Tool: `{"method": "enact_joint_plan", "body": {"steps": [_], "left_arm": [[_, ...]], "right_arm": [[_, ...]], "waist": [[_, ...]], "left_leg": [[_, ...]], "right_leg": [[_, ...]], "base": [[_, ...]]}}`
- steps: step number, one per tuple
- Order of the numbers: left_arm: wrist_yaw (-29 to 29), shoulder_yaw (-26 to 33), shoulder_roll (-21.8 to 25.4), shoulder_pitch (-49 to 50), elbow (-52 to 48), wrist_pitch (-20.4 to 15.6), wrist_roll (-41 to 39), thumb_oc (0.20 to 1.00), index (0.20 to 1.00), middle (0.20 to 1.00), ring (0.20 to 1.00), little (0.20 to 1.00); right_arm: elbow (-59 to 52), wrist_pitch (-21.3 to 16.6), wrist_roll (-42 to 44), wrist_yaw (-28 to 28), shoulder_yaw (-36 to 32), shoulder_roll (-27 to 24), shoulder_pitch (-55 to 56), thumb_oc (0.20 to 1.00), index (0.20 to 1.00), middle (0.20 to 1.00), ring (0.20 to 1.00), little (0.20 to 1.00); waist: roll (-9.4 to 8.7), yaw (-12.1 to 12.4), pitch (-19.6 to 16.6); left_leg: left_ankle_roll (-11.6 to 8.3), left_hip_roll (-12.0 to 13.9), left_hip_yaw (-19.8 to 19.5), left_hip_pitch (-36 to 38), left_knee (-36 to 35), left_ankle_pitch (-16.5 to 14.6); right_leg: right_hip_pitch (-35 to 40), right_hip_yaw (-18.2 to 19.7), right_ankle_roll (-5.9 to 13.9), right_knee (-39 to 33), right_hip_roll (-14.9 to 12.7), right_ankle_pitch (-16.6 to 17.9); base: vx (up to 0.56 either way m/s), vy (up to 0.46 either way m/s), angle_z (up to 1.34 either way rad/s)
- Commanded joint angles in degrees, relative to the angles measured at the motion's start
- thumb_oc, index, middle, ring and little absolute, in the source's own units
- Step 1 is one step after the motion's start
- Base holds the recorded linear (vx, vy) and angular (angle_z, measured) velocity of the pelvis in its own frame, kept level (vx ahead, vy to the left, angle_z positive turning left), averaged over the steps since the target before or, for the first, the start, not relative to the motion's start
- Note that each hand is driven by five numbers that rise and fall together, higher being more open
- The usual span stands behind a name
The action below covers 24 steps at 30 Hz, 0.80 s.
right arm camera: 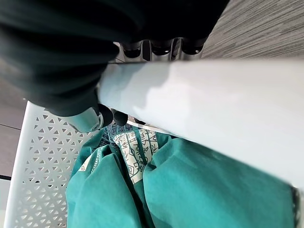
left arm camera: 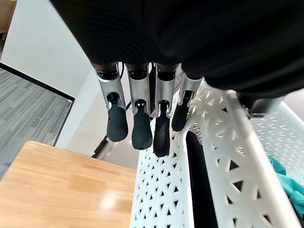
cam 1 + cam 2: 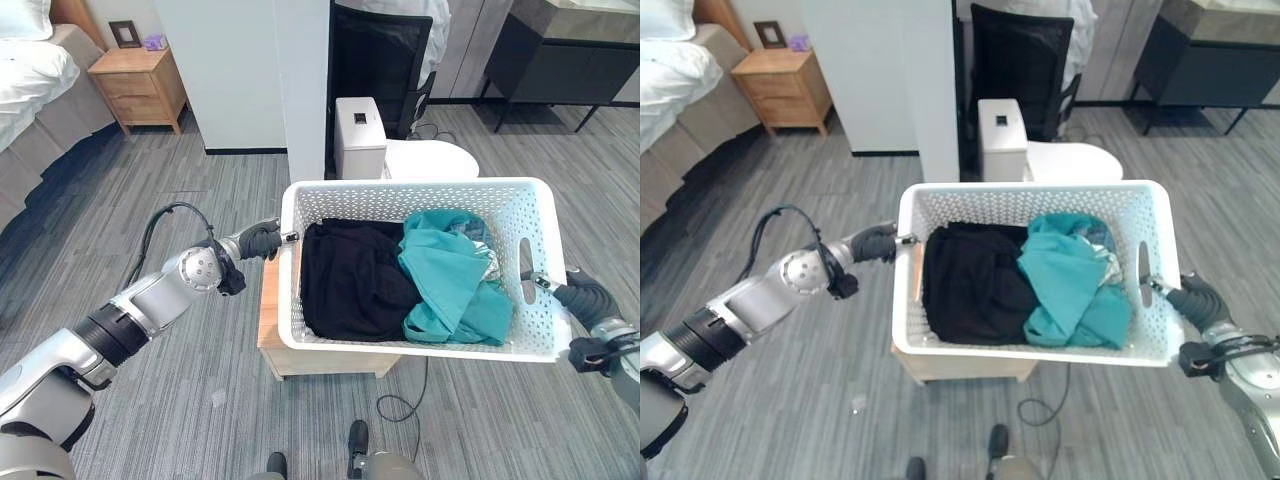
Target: Grab the laundry basket,head to the washer,open it,put in the laundry and shut it.
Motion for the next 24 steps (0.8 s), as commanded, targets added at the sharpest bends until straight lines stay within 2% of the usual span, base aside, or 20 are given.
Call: {"method": "enact_joint_plan", "body": {"steps": [1,4,6,7,8,9,10,13,14,15,16,17,18,19,20,22,24], "left_arm": [[2.17,4.3,2.35,-7.12,7.95,-4.38,-4.16,0.2,0.2,0.2,0.2,0.2],[2.59,4.99,1.51,-6.54,9.18,-4.52,-4.03,0.2,0.2,0.2,0.2,0.2],[3.28,6.79,1.51,-5.4,9.55,-4.98,-4.19,0.2,0.2,0.2,0.2,0.2],[3.3,7.82,1.61,-4.9,9.15,-5.1,-4.25,0.2,0.2,0.2,0.2,0.2],[3.19,8.89,1.71,-4.47,8.38,-5.14,-4.25,0.2,0.2,0.2,0.2,0.2],[3.18,9.0,1.81,-4.4,8.4,-5.16,-4.25,0.2,0.2,0.2,0.2,0.2],[3.59,9.31,1.96,-4.33,8.92,-5.62,-4.46,0.2,0.2,0.2,0.2,0.2],[3.75,9.67,2.69,-5.63,10.08,-5.92,-3.99,0.2,0.2,0.2,0.2,0.2],[4.02,10.02,2.65,-5.28,10.37,-6.18,-3.62,0.2,0.2,0.2,0.2,0.2],[4.02,10.64,3.05,-4.87,9.94,-6.01,-3.33,0.2,0.2,0.2,0.2,0.2],[4.19,11.48,3.6,-4.81,9.38,-5.58,-2.99,0.2,0.2,0.2,0.2,0.2],[4.23,11.78,3.87,-4.84,9.11,-5.35,-3.01,0.2,0.2,0.2,0.2,0.2],[4.23,11.81,3.93,-4.83,9.09,-5.34,-3.01,0.2,0.2,0.2,0.2,0.2],[4.19,11.89,3.64,-4.98,9.05,-4.83,-3.12,0.2,0.2,0.2,0.2,0.2],[3.95,11.9,3.31,-5.36,9.31,-4.68,-3.22,0.2,0.2,0.2,0.2,0.2],[3.94,11.75,3.39,-5.77,9.54,-4.67,-3.11,0.2,0.2,0.2,0.2,0.2],[4.1,12.84,2.45,-5.21,9.33,-4.75,-2.94,0.2,0.2,0.2,0.2,0.2]], "right_arm": [[0.66,-3.6,7.45,-0.11,-10.87,-5.58,-0.01,0.2,0.2,0.2,0.2,0.2],[1.15,-3.88,7.38,-0.68,-9.75,-5.63,-2.38,0.2,0.2,0.2,0.2,0.2],[2.07,-3.51,7.14,-1.24,-6.68,-5.01,-6.54,0.2,0.2,0.2,0.2,0.2],[2.15,-3.0,6.8,-1.2,-5.86,-4.69,-7.88,0.2,0.2,0.2,0.2,0.2],[2.24,-2.09,5.24,-1.17,-3.76,-3.91,-10.79,0.2,0.2,0.2,0.2,0.2],[2.31,-2.07,5.19,-1.21,-3.49,-3.92,-11.09,0.2,0.2,0.2,0.2,0.2],[2.85,-2.31,4.01,-1.82,-1.89,-2.87,-13.08,0.2,0.2,0.2,0.2,0.2],[4.28,-1.47,1.97,-1.44,2.89,0.01,-17.69,0.2,0.2,0.2,0.2,0.2],[4.48,-1.58,1.1,-1.63,4.59,1.4,-18.77,0.2,0.2,0.2,0.2,0.2],[4.27,-1.08,0.56,-1.24,5.2,2.05,-19.4,0.2,0.2,0.2,0.2,0.2],[4.68,-1.36,-0.48,-1.01,7.51,3.26,-21.85,0.2,0.2,0.2,0.2,0.2],[5.09,-1.28,-0.76,-0.93,8.4,4.06,-22.63,0.2,0.2,0.2,0.2,0.2],[5.12,-1.29,-0.77,-0.93,8.46,4.08,-22.72,0.2,0.2,0.2,0.2,0.2],[5.89,-1.31,-1.55,-0.99,9.9,5.58,-23.76,0.2,0.2,0.2,0.2,0.2],[6.39,-1.53,-1.61,-1.08,10.66,6.42,-24.45,0.2,0.2,0.2,0.2,0.2],[6.52,-1.62,-1.51,-1.13,10.51,6.46,-24.51,0.2,0.2,0.2,0.2,0.2],[6.2,-1.48,-1.79,-1.38,10.04,6.54,-24.09,0.2,0.2,0.2,0.2,0.2]], "waist": [[-1.27,1.29,-3.91],[-1.68,1.64,-2.42],[-1.58,2.58,-1.49],[-1.43,2.68,-1.4],[-0.44,2.16,-0.88],[-0.46,2.5,-0.8],[-0.29,2.93,-0.51],[-0.3,3.77,-0.69],[-0.17,4.47,-0.16],[0.48,5.09,0.22],[1.21,6.04,1.15],[1.33,6.32,1.17],[1.2,6.27,1.15],[1.35,7.3,0.76],[0.79,8.66,-0.37],[0.2,9.56,-1.09],[-0.53,10.46,-1.93]], "left_leg": [[-1.48,3.02,-4.48,-6.07,3.56,-0.19],[-1.59,0.88,-10.77,-8.58,9.61,-2.96],[-1.04,-2.94,-18.77,-8.79,13.51,-6.68],[-0.7,-3.69,-20.65,-7.88,13.92,-8.05],[0.4,-4.0,-19.82,-6.11,13.25,-9.65],[0.44,-3.88,-19.33,-5.87,13.09,-9.68],[1.13,-4.73,-17.88,-5.23,12.37,-9.73],[3.61,-6.11,-10.62,-4.86,10.52,-10.86],[4.21,-5.96,-7.66,-5.17,10.0,-10.16],[4.78,-5.4,-5.99,-5.29,9.66,-10.12],[5.35,-4.59,-2.01,-6.38,9.69,-9.03],[5.56,-4.31,-1.04,-6.58,9.31,-8.47],[5.59,-4.45,-1.03,-6.67,9.22,-8.26],[6.28,-3.94,0.66,-7.37,8.91,-7.28],[6.49,-3.96,1.86,-8.11,8.18,-6.42],[6.33,-4.27,2.36,-8.72,7.8,-5.89],[5.67,-4.12,3.44,-8.89,6.31,-5.15]], "right_leg": [[2.05,2.19,4.87,3.81,-1.57,-10.74],[0.19,4.89,5.34,4.24,-2.57,-9.25],[-2.82,9.87,5.9,5.69,-3.02,-7.97],[-3.74,11.94,6.23,6.17,-2.93,-7.47],[-6.15,15.88,7.5,7.27,-3.02,-5.91],[-6.25,16.37,7.51,7.37,-2.87,-5.88],[-8.17,18.25,8.99,7.16,-3.7,-3.51],[-11.08,21.16,11.88,3.05,-4.84,0.68],[-12.88,18.87,12.04,3.59,-5.59,1.32],[-13.02,15.0,11.33,4.57,-6.18,-0.04],[-11.15,6.82,10.05,8.69,-8.57,-2.97],[-10.08,5.24,9.38,10.8,-9.15,-4.07],[-10.21,5.29,9.39,10.78,-9.29,-3.97],[-7.61,3.51,8.63,15.64,-9.7,-6.42],[-4.11,2.46,8.54,16.37,-9.55,-8.65],[-1.57,1.59,8.71,14.43,-9.74,-8.84],[-1.15,1.73,9.09,11.6,-9.71,-7.44]], "base": [[-0.15,0.064,-0.02],[-0.18,0.123,-0.07],[-0.19,0.23,-0.41],[-0.17,0.417,-1.7],[-0.11,0.325,-2.06],[-0.19,0.407,-2.14],[-0.16,0.283,-1.61],[-0.25,0.301,-1.74],[-0.3,0.189,-2.26],[-0.44,0.18,-3.05],[-0.37,0.121,-2.29],[-0.31,0.091,-2.11],[-0.24,0.039,-1.41],[-0.25,0.0,-1.36],[-0.25,0.0,-1.18],[-0.11,-0.059,-0.53],[-0.1,-0.146,-0.32]]}}
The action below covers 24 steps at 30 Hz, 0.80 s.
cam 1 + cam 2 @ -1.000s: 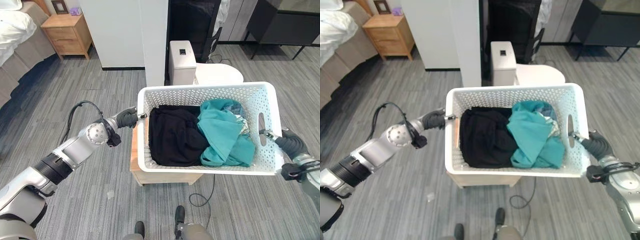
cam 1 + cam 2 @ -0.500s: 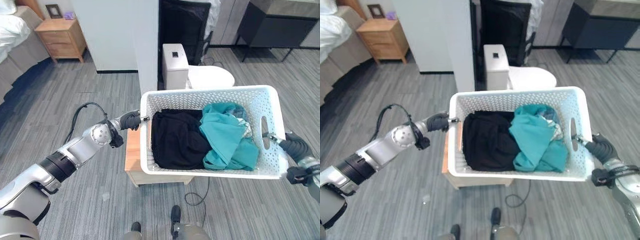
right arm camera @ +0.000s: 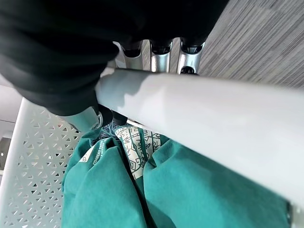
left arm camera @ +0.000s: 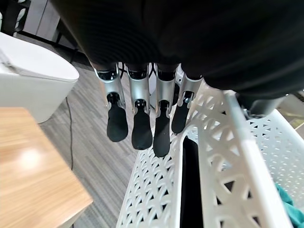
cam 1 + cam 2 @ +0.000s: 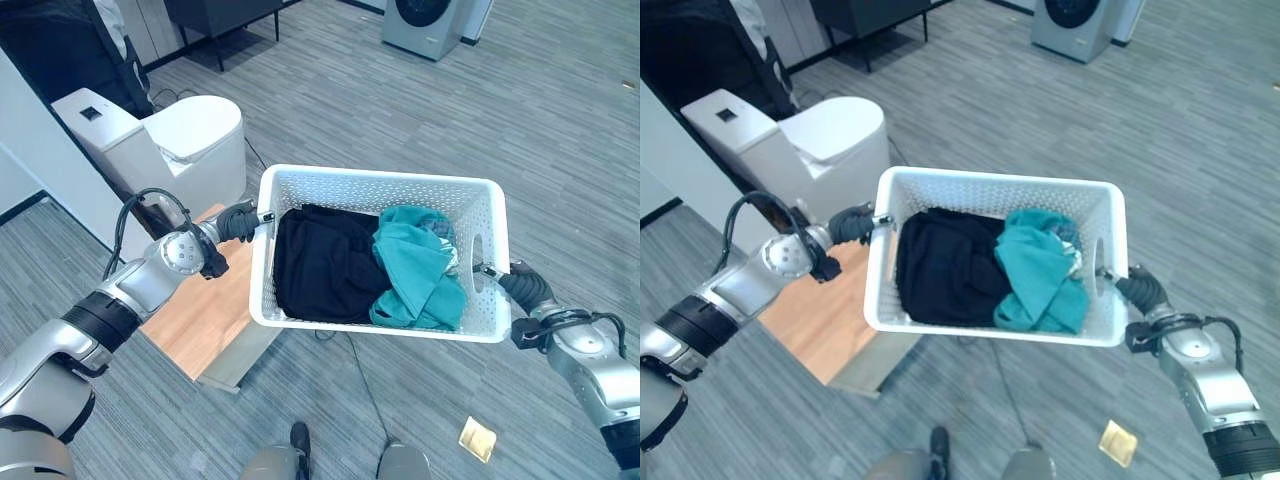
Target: Grab the laundry basket,head to the washer,open it,put in the laundry and shut it.
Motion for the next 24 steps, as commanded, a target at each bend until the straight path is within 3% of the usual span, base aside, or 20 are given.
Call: {"method": "enact_joint_plan", "body": {"steps": [1,5,7,15,18,20,22,23,24], "left_arm": [[3.0,11.11,0.82,-1.94,0.4,-3.5,-2.97,0.2,0.2,0.2,0.2,0.2],[3.0,11.24,0.48,-1.24,0.31,-3.86,-3.2,0.2,0.2,0.2,0.2,0.2],[3.08,10.13,-0.84,-1.72,1.34,-3.69,-2.94,0.2,0.2,0.2,0.2,0.2],[3.32,7.84,-2.94,-3.83,3.07,-3.72,-3.04,0.2,0.2,0.2,0.2,0.2],[3.31,7.75,-2.64,-4.64,3.52,-3.48,-3.31,0.2,0.2,0.2,0.2,0.2],[3.24,7.94,-2.43,-4.68,3.38,-3.42,-3.39,0.2,0.2,0.2,0.2,0.2],[3.21,8.66,-1.89,-4.1,3.0,-3.18,-3.57,0.2,0.2,0.2,0.2,0.2],[3.05,9.37,-1.24,-3.29,2.66,-3.02,-4.07,0.2,0.2,0.2,0.2,0.2],[3.07,9.5,-1.22,-3.2,2.45,-2.96,-4.13,0.2,0.2,0.2,0.2,0.2]], "right_arm": [[-2.69,-4.18,2.56,1.39,-4.3,-1.64,-5.0,0.2,0.2,0.2,0.2,0.2],[-2.65,-4.52,3.16,1.5,-5.26,-1.31,-3.14,0.2,0.2,0.2,0.2,0.2],[-3.21,-4.79,4.53,1.44,-6.34,-0.75,-0.41,0.2,0.2,0.2,0.2,0.2],[-3.74,-6.17,7.66,0.79,-10.8,-3.06,3.98,0.2,0.2,0.2,0.2,0.2],[-4.36,-6.57,9.36,0.24,-13.26,-5.0,5.97,0.2,0.2,0.2,0.2,0.2],[-4.82,-6.73,9.58,0.03,-13.77,-5.34,6.35,0.2,0.2,0.2,0.2,0.2],[-5.49,-6.66,9.93,0.02,-14.25,-5.76,7.16,0.2,0.2,0.2,0.2,0.2],[-5.59,-6.37,9.8,0.05,-14.31,-6.25,7.62,0.2,0.2,0.2,0.2,0.2],[-5.79,-6.33,9.77,-0.02,-14.32,-6.16,7.81,0.2,0.2,0.2,0.2,0.2]], "waist": [[-0.72,3.9,-5.23],[-1.16,3.5,-6.17],[-1.41,2.91,-5.64],[-1.43,0.74,-4.23],[-2.2,-0.35,-2.46],[-2.35,-0.48,-1.79],[-2.69,-0.32,-0.34],[-3.15,-0.53,0.78],[-3.03,-0.82,1.04]], "left_leg": [[-3.38,2.79,-4.77,1.45,-3.25,-4.59],[-4.69,3.51,-5.01,1.37,-4.39,-3.07],[-6.08,4.71,-6.63,1.28,-5.43,-1.26],[-8.79,7.92,-9.39,0.66,-5.48,1.25],[-9.99,11.37,-8.9,-0.73,0.33,1.69],[-9.9,12.26,-8.69,-1.52,3.26,1.57],[-8.99,13.41,-8.99,-5.04,11.41,4.28],[-7.6,13.81,-8.28,-8.56,19.79,3.76],[-7.15,13.92,-7.02,-10.07,22.62,2.54]], "right_leg": [[-9.88,1.31,-3.28,0.07,2.72,3.77],[-6.39,1.7,-3.53,-6.28,4.49,2.99],[-5.81,0.43,-4.58,-6.07,5.62,1.13],[-5.24,-1.57,-7.18,-5.39,9.01,-1.38],[-4.35,-1.9,-9.33,-4.58,11.68,-2.96],[-3.84,-1.91,-9.88,-4.55,12.33,-3.32],[-3.33,-1.36,-11.13,-4.09,13.31,-3.63],[-2.9,-0.74,-12.08,-3.45,13.99,-4.66],[-2.69,-0.74,-12.33,-3.31,14.33,-5.19]], "base": [[-0.05,-0.137,-0.45],[-0.01,-0.135,-0.15],[-0.04,-0.243,0.19],[-0.02,-0.204,0.37],[0.0,-0.295,0.26],[0.0,-0.172,0.29],[0.0,-0.292,0.02],[0.03,-0.312,-0.15],[-0.01,-0.22,-0.21]]}}
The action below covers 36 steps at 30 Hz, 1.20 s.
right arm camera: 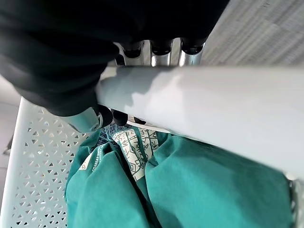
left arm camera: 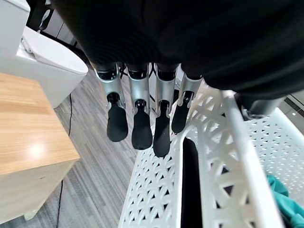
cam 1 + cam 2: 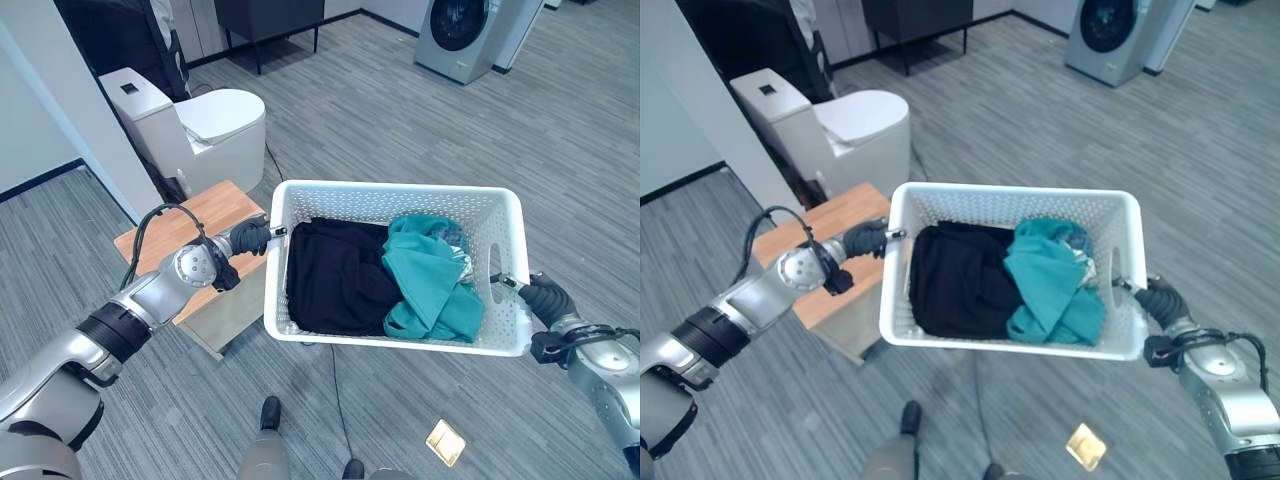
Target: Grab the laundry basket,head to the washer,open it,put in the laundry and shut it.
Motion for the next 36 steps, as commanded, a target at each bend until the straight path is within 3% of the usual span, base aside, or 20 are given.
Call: {"method": "enact_joint_plan", "body": {"steps": [1,2,3,4,6,7,9,11,14,16,18,21,23,25,26,27,28,29,34,36], "left_arm": [[2.86,8.13,2.11,-6.31,4.7,-3.15,-4.34,0.2,0.2,0.2,0.2,0.2],[3.17,8.65,2.17,-5.76,4.21,-3.17,-4.47,0.2,0.2,0.2,0.2,0.2],[3.18,8.72,2.18,-5.75,4.14,-3.17,-4.45,0.2,0.2,0.2,0.2,0.2],[3.15,9.13,2.4,-5.13,3.88,-3.3,-4.1,0.2,0.2,0.2,0.2,0.2],[3.01,10.32,3.26,-3.22,3.91,-3.34,-3.24,0.2,0.2,0.2,0.2,0.2],[2.48,11.99,4.21,-0.74,3.37,-3.26,-3.04,0.2,0.2,0.2,0.2,0.2],[2.29,13.17,4.79,0.93,3.19,-3.42,-3.39,0.2,0.2,0.2,0.2,0.2],[2.06,14.38,5.83,1.79,2.8,-3.27,-3.4,0.2,0.2,0.2,0.2,0.2],[1.78,15.34,7.1,3.25,2.51,-3.12,-2.75,0.2,0.2,0.2,0.2,0.2],[1.63,17.33,8.41,5.84,1.7,-2.94,-2.78,0.2,0.2,0.2,0.2,0.2],[1.46,20.64,9.53,8.74,0.63,-2.6,-3.12,0.2,0.2,0.2,0.2,0.2],[2.01,21.34,9.31,8.51,1.8,-2.42,-3.58,0.2,0.2,0.2,0.2,0.2],[2.17,19.62,8.51,6.46,2.54,-2.78,-4.26,0.2,0.2,0.2,0.2,0.2],[2.12,19.36,8.15,6.33,2.65,-2.75,-4.28,0.2,0.2,0.2,0.2,0.2],[2.16,18.92,7.49,6.02,3.03,-2.68,-4.17,0.2,0.2,0.2,0.2,0.2],[2.17,18.77,6.75,5.95,3.29,-2.74,-3.93,0.2,0.2,0.2,0.2,0.2],[2.66,19.34,5.42,6.2,4.28,-3.06,-3.51,0.2,0.2,0.2,0.2,0.2],[2.79,19.74,4.19,6.23,5.91,-3.67,-2.83,0.2,0.2,0.2,0.2,0.2],[2.93,18.47,2.73,6.37,7.12,-4.18,-3.95,0.2,0.2,0.2,0.2,0.2],[2.73,18.34,1.62,7.09,7.26,-4.28,-4.49,0.2,0.2,0.2,0.2,0.2]], "right_arm": [[-2.56,-4.95,6.67,-0.26,-9.21,-3.06,-0.97,0.2,0.2,0.2,0.2,0.2],[-3.1,-4.87,6.41,-0.43,-9.31,-2.52,-0.59,0.2,0.2,0.2,0.2,0.2],[-3.16,-4.86,6.4,-0.44,-9.37,-2.51,-0.58,0.2,0.2,0.2,0.2,0.2],[-3.2,-4.88,6.14,-0.41,-9.07,-2.24,-0.72,0.2,0.2,0.2,0.2,0.2],[-3.01,-5.06,5.85,-0.3,-7.87,-1.57,-1.5,0.2,0.2,0.2,0.2,0.2],[-2.6,-5.39,5.64,-0.03,-6.61,-0.72,-2.53,0.2,0.2,0.2,0.2,0.2],[-1.33,-6.14,4.69,-0.33,-5.9,0.21,-3.71,0.2,0.2,0.2,0.2,0.2],[-0.89,-5.72,4.21,0.02,-4.18,2.3,-5.04,0.2,0.2,0.2,0.2,0.2],[0.38,-5.85,3.12,0.83,-1.58,4.13,-7.22,0.2,0.2,0.2,0.2,0.2],[0.57,-4.82,1.9,2.45,0.54,6.52,-8.03,0.2,0.2,0.2,0.2,0.2],[1.65,-3.47,-1.08,3.96,3.48,8.77,-10.06,0.2,0.2,0.2,0.2,0.2],[3.97,-3.86,-2.07,3.85,4.71,9.68,-12.01,0.2,0.2,0.2,0.2,0.2],[5.13,-3.59,-1.52,3.84,3.92,8.89,-11.74,0.2,0.2,0.2,0.2,0.2],[5.24,-3.22,-1.8,3.93,3.47,8.47,-11.42,0.2,0.2,0.2,0.2,0.2],[5.44,-3.15,-1.45,3.97,3.28,8.08,-11.24,0.2,0.2,0.2,0.2,0.2],[5.41,-3.16,-1.45,3.94,3.14,7.95,-11.16,0.2,0.2,0.2,0.2,0.2],[5.08,-3.09,-1.54,4.09,3.03,7.74,-11.36,0.2,0.2,0.2,0.2,0.2],[5.13,-2.98,-1.78,4.38,3.54,7.75,-12.63,0.2,0.2,0.2,0.2,0.2],[5.48,-2.95,-1.38,4.67,3.9,6.47,-12.6,0.2,0.2,0.2,0.2,0.2],[5.34,-3.25,-0.45,4.4,3.94,5.69,-12.59,0.2,0.2,0.2,0.2,0.2]], "waist": [[-3.36,-1.94,1.09],[-3.11,-1.71,0.95],[-3.17,-1.76,1.05],[-3.15,-1.29,0.8],[-2.51,0.61,0.36],[-2.17,2.11,-0.16],[-2.02,2.37,-0.59],[-1.92,2.64,-2.13],[-3.03,4.43,-3.51],[-4.07,5.74,-4.24],[-2.51,4.15,-2.6],[-0.47,2.74,-1.91],[1.15,0.25,-1.22],[1.57,-0.52,-1.24],[1.51,-1.24,-1.29],[1.47,-1.81,-1.41],[1.23,-2.28,-1.51],[1.24,-2.89,-1.81],[0.67,-3.98,-4.98],[1.31,-4.77,-5.12]], "left_leg": [[7.4,2.0,3.83,-2.27,20.03,-11.1],[6.98,-1.2,4.68,-4.1,19.6,-14.88],[7.7,-1.21,5.36,-4.58,19.42,-13.72],[7.99,-4.28,5.15,-5.86,17.07,-15.15],[7.88,-9.57,3.98,-7.24,10.88,-13.85],[7.46,-12.59,3.69,-7.62,2.38,-11.55],[6.91,-13.21,7.45,-9.52,0.93,-12.0],[8.89,-11.83,10.93,-7.19,-0.81,-10.68],[10.51,-14.12,7.64,-6.5,0.05,-11.01],[12.76,-16.48,6.69,-3.49,-0.03,-12.88],[16.82,-16.2,6.24,2.07,-1.13,-15.67],[17.77,-15.02,4.55,5.64,-3.07,-15.96],[16.74,-14.3,1.2,10.72,-5.36,-16.45],[16.25,-13.92,0.34,11.62,-5.49,-16.82],[15.71,-14.07,-0.96,12.56,-5.41,-17.68],[15.31,-14.05,-1.76,13.63,-5.57,-18.65],[14.78,-14.42,-2.67,15.79,-5.49,-20.93],[14.01,-14.03,-2.7,20.2,-6.05,-23.1],[11.84,-11.14,-4.23,23.44,-3.1,-25.02],[9.38,-7.79,-1.62,21.09,6.67,-21.27]], "right_leg": [[2.94,2.3,5.3,-12.84,-2.57,8.03],[3.61,2.92,5.43,-12.85,-2.06,6.76],[3.08,2.3,5.27,-12.79,-2.31,7.37],[3.04,2.51,5.37,-12.77,-2.27,6.97],[3.61,3.19,5.75,-12.35,-1.09,6.08],[4.7,3.81,6.02,-11.83,-0.33,4.39],[6.43,4.09,6.11,-11.52,-0.04,2.77],[7.09,4.35,6.11,-11.19,0.31,1.94],[7.1,5.78,7.09,-6.86,-0.5,1.25],[5.11,6.89,11.8,3.61,-3.43,7.6],[-3.71,10.89,15.1,27.24,-6.19,19.64],[-11.0,11.17,14.63,35.41,-6.32,18.3],[-16.05,12.1,11.67,25.8,-7.31,12.93],[-15.1,12.51,11.06,20.52,-6.57,11.49],[-15.08,14.78,10.78,10.85,-5.37,10.9],[-15.02,16.43,10.98,3.35,-5.03,11.8],[-16.75,17.79,12.81,-8.21,-6.04,17.56],[-18.93,13.66,14.28,-14.4,-6.48,20.66],[-14.71,12.58,12.12,-11.59,-5.98,21.35],[-11.54,9.63,10.35,-10.66,-5.48,19.21]], "base": [[0.1,-0.109,0.2],[0.02,-0.043,0.24],[0.13,-0.069,0.39],[0.07,-0.018,0.11],[0.3,-0.045,0.01],[0.46,-0.072,-0.28],[0.37,-0.065,-0.93],[0.42,-0.009,-0.84],[0.45,0.023,-0.26],[0.46,0.121,-0.49],[0.51,0.164,-0.97],[0.29,0.05,-0.16],[0.44,-0.029,0.14],[0.24,-0.089,0.49],[0.37,-0.153,0.62],[0.52,-0.202,0.71],[0.78,-0.272,0.52],[0.79,-0.291,0.49],[0.42,-0.198,0.38],[0.37,-0.3,0.6]]}}
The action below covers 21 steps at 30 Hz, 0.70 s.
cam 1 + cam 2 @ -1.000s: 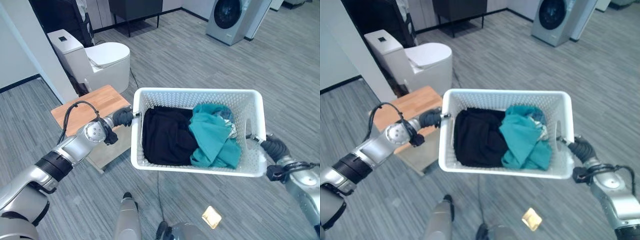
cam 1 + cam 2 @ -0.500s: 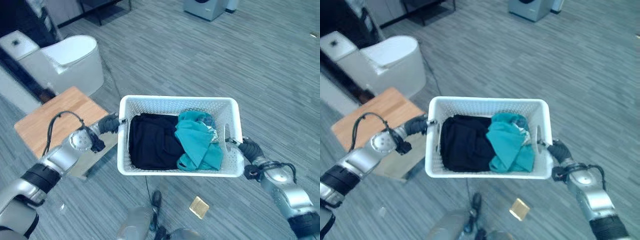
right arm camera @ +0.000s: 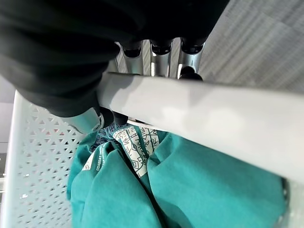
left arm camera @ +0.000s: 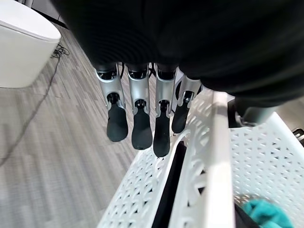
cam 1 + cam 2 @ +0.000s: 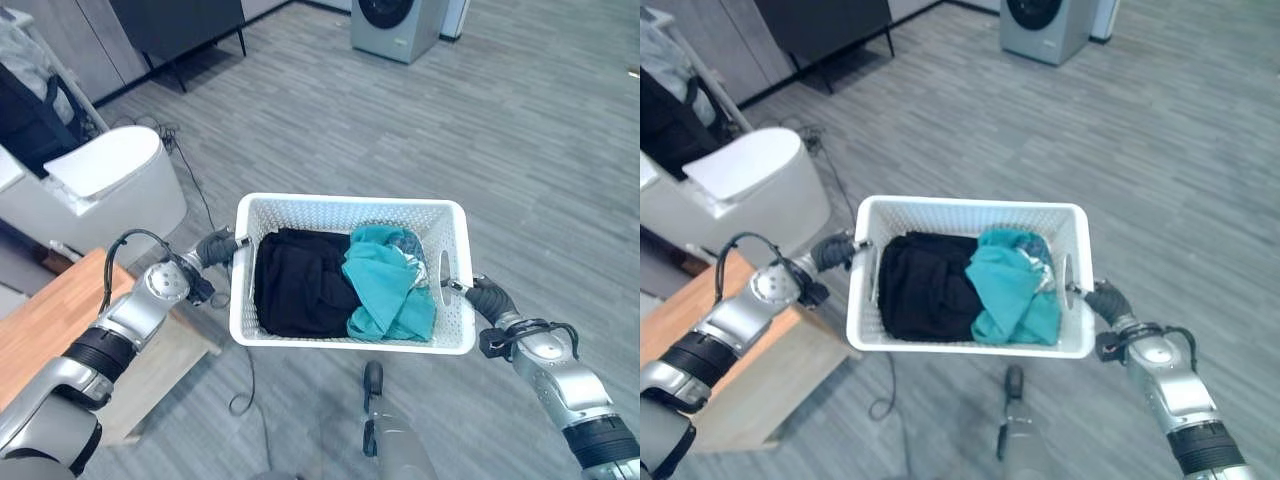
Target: Grab the laundry basket,head to the washer,open it,put in the laundry and shut it.
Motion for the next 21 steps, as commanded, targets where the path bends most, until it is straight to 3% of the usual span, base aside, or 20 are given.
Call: {"method": "enact_joint_plan", "body": {"steps": [1,2,3,5,6,8,10,12,14,15,17,21], "left_arm": [[2.78,8.29,4.83,-2.67,1.03,-3.23,-4.54,0.2,0.2,0.2,0.2,0.2],[2.68,9.09,5.72,-2.38,-0.07,-2.9,-5.16,0.2,0.2,0.2,0.2,0.2],[2.68,9.12,5.76,-2.35,-0.15,-2.85,-5.16,0.2,0.2,0.2,0.2,0.2],[2.74,8.97,5.45,-3.12,-0.53,-2.97,-5.61,0.2,0.2,0.2,0.2,0.2],[2.97,8.51,5.58,-3.89,-0.7,-2.8,-5.87,0.2,0.2,0.2,0.2,0.2],[3.4,6.71,5.19,-6.5,-0.32,-2.52,-6.9,0.2,0.2,0.2,0.2,0.2],[3.58,6.16,4.78,-7.46,-0.32,-2.55,-7.38,0.2,0.2,0.2,0.2,0.2],[3.46,6.0,4.53,-7.33,-0.78,-2.51,-7.16,0.2,0.2,0.2,0.2,0.2],[3.46,6.27,3.96,-6.64,-0.95,-2.6,-6.46,0.2,0.2,0.2,0.2,0.2],[3.01,6.62,3.83,-5.97,-1.09,-2.2,-6.07,0.2,0.2,0.2,0.2,0.2],[2.91,6.46,4.01,-6.09,-0.85,-2.2,-5.68,0.2,0.2,0.2,0.2,0.2],[3.04,5.79,4.84,-6.9,-0.64,-2.54,-5.62,0.2,0.2,0.2,0.2,0.2]], "right_arm": [[-3.49,-5.66,5.76,2.57,-5.39,-4.61,-1.63,0.2,0.2,0.2,0.2,0.2],[-3.39,-5.61,6.24,1.72,-5.96,-5.66,-1.45,0.2,0.2,0.2,0.2,0.2],[-3.41,-5.59,6.25,1.71,-5.97,-5.64,-1.44,0.2,0.2,0.2,0.2,0.2],[-3.71,-6.23,6.94,0.74,-6.16,-5.87,-1.43,0.2,0.2,0.2,0.2,0.2],[-3.96,-6.03,7.2,0.44,-6.3,-6.07,-1.33,0.2,0.2,0.2,0.2,0.2],[-4.71,-6.07,7.94,-0.39,-6.8,-6.45,-0.96,0.2,0.2,0.2,0.2,0.2],[-5.73,-5.88,7.93,-0.24,-6.64,-6.39,-0.64,0.2,0.2,0.2,0.2,0.2],[-6.69,-6.19,7.85,0.33,-6.32,-5.88,-0.05,0.2,0.2,0.2,0.2,0.2],[-6.67,-7.05,7.66,0.4,-5.82,-4.91,0.31,0.2,0.2,0.2,0.2,0.2],[-6.65,-7.04,6.93,0.69,-5.57,-3.52,0.31,0.2,0.2,0.2,0.2,0.2],[-5.94,-7.34,6.12,0.64,-4.71,-2.06,-0.58,0.2,0.2,0.2,0.2,0.2],[-5.05,-7.23,5.78,0.51,-3.08,-0.63,-2.11,0.2,0.2,0.2,0.2,0.2]], "waist": [[-0.55,-1.25,-4.11],[-1.71,-1.26,-3.48],[-1.54,-1.31,-3.49],[-1.68,-0.71,-2.24],[-1.86,-0.61,-2.02],[-2.8,0.18,-0.88],[-3.14,1.5,-0.45],[-3.5,3.12,-0.26],[-3.13,4.43,-0.15],[-2.5,5.64,-0.35],[-2.14,6.17,-0.58],[-1.61,6.4,-2.41]], "left_leg": [[1.68,0.56,6.62,-13.74,18.15,7.5],[2.5,3.27,8.71,-19.09,31.99,11.33],[2.43,3.46,8.55,-19.48,32.6,11.1],[1.9,6.66,8.47,-23.88,45.09,14.67],[2.03,7.52,9.18,-25.07,46.27,14.88],[2.05,6.76,10.22,-31.93,46.74,12.76],[1.24,4.78,12.03,-34.38,38.06,11.42],[0.77,3.31,14.17,-34.25,20.72,11.73],[-0.26,3.05,15.62,-33.64,3.22,15.39],[-0.51,2.44,15.09,-34.06,-6.37,16.51],[-0.73,2.06,14.23,-35.32,-9.83,17.35],[-0.59,1.99,14.7,-33.96,-10.0,18.46]], "right_leg": [[9.48,-1.11,6.29,-7.58,-0.89,-3.54],[12.13,-1.18,3.31,-7.93,0.27,-5.76],[12.03,-1.27,3.24,-7.89,0.47,-5.75],[14.95,-1.52,0.61,-8.63,2.88,-7.5],[16.3,-1.65,0.07,-9.23,3.29,-8.16],[19.34,-2.75,0.34,-10.78,2.85,-9.07],[21.32,-3.46,1.2,-11.1,2.42,-10.04],[22.74,-3.97,2.26,-10.14,1.89,-11.93],[24.86,-4.75,3.03,-8.79,2.06,-14.67],[26.81,-4.72,2.98,-6.63,2.42,-17.7],[28.28,-3.51,3.0,-5.2,3.05,-19.78],[30.67,-1.76,3.58,-4.68,3.06,-21.87]], "base": [[0.36,-0.466,0.61],[0.23,-0.36,0.56],[0.25,-0.379,0.38],[0.2,-0.292,-0.01],[0.21,-0.253,-0.11],[0.22,-0.14,0.0],[0.27,-0.009,0.18],[0.34,0.051,-0.28],[0.51,0.077,-0.61],[0.47,0.061,-0.59],[0.52,0.073,-0.44],[0.46,0.104,-0.28]]}}
